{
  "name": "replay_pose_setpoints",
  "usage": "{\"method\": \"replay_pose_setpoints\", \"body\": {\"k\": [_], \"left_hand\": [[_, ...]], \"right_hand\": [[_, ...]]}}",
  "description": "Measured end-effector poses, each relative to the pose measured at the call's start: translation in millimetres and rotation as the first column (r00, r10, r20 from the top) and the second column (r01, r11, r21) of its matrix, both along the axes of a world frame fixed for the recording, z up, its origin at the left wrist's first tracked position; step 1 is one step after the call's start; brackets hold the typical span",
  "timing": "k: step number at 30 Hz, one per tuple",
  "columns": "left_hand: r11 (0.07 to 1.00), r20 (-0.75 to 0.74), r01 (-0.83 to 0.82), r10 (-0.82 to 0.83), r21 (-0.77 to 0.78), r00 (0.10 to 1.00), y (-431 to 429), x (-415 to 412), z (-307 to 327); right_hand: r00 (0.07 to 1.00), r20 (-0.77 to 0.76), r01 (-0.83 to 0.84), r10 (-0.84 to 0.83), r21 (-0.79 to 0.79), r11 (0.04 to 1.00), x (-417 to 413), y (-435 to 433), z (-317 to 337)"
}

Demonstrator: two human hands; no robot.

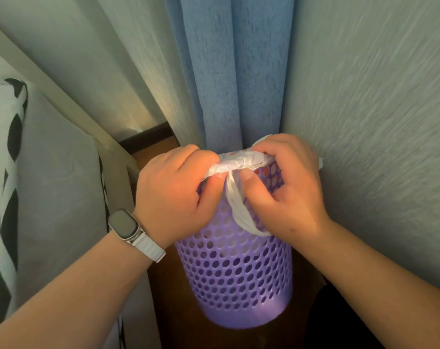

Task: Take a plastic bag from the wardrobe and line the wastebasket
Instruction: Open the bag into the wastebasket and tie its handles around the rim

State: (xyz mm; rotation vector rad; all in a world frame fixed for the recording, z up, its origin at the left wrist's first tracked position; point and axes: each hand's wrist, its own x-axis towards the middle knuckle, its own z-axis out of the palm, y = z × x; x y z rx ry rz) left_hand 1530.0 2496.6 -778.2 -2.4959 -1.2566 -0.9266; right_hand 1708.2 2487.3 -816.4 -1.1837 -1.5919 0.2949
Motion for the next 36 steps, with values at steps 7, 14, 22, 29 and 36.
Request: {"method": "replay_pose_setpoints", "body": {"k": [7,14,22,29,36], "left_hand": [[0.998,0.019,0.054,-0.055,0.017,0.998,8.5,-12.0,-2.1],[0.999,0.056,0.002,-0.005,0.051,0.998,8.0,-14.4,-0.2],[0.997,0.001,0.071,-0.071,0.010,0.998,3.6,-6.8,8.3],[1.000,-0.144,0.023,-0.022,0.000,0.989,-2.8,2.8,4.3],[1.000,-0.154,0.003,-0.002,0.004,0.988,5.2,-10.1,2.1]], "right_hand": [[0.998,0.050,0.027,-0.028,0.010,1.000,21.3,17.3,-9.5],[0.997,-0.080,-0.014,0.009,-0.063,0.998,15.2,15.3,-12.6],[0.990,-0.131,0.054,-0.060,-0.050,0.997,11.0,9.0,-9.1],[0.998,-0.054,0.041,-0.045,-0.062,0.997,0.3,1.8,-9.8],[0.994,-0.056,-0.092,0.091,-0.012,0.996,10.0,8.3,-13.7]]}}
